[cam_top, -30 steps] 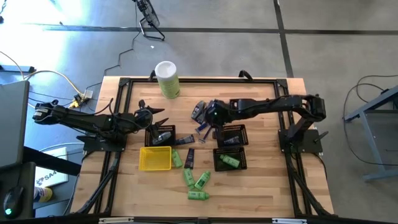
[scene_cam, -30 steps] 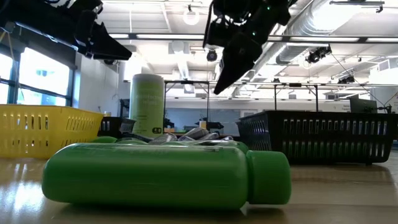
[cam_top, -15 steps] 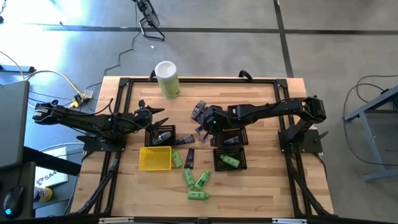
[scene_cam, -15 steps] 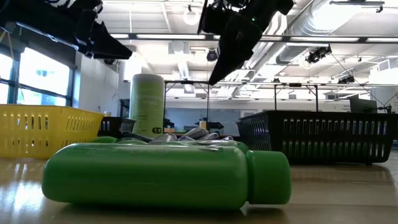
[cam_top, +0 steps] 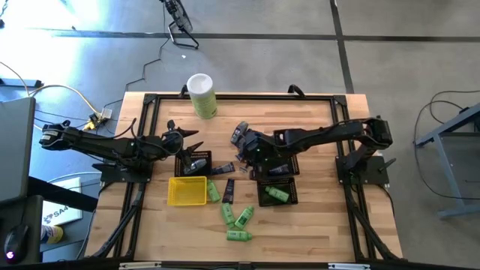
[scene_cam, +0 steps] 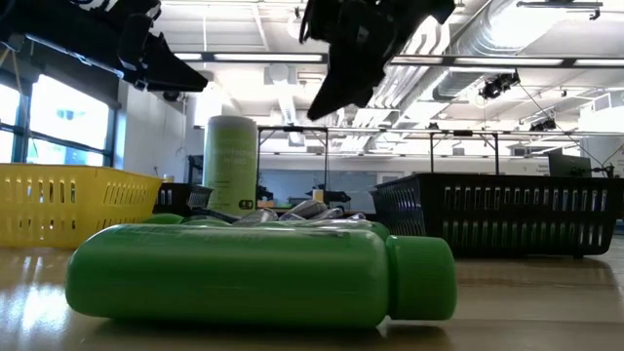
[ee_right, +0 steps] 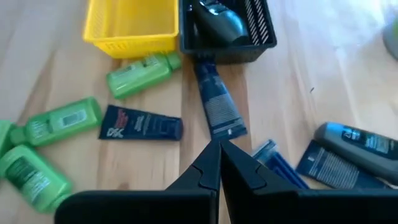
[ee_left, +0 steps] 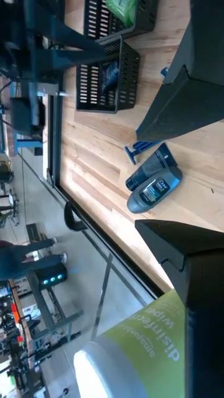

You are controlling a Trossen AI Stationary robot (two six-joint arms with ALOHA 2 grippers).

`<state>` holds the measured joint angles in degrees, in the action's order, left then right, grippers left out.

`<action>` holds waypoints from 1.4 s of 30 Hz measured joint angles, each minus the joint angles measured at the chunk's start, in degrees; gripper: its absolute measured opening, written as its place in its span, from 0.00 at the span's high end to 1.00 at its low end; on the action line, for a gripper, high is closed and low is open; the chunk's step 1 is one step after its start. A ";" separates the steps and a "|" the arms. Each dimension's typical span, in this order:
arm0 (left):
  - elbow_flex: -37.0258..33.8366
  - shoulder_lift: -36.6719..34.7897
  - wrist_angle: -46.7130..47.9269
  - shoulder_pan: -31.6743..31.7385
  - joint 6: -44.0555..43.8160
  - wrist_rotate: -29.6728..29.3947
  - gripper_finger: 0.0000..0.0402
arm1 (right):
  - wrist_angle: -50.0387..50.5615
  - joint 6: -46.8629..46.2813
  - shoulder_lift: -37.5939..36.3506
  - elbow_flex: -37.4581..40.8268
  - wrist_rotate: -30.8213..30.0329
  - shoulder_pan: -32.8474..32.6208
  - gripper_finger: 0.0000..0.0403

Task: Pick & Place Travel size toiletries
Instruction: Put the bottom blue razor into the yellow bin

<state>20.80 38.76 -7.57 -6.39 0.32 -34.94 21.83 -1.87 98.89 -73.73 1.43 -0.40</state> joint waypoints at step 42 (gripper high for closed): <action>0.04 -0.02 -0.42 0.00 -0.61 0.00 0.48 | 16.68 12.68 14.00 -9.49 -2.58 1.42 0.86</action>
<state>20.84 38.74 -7.99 -6.39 -0.30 -34.94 38.51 10.81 112.89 -83.22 -1.15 1.02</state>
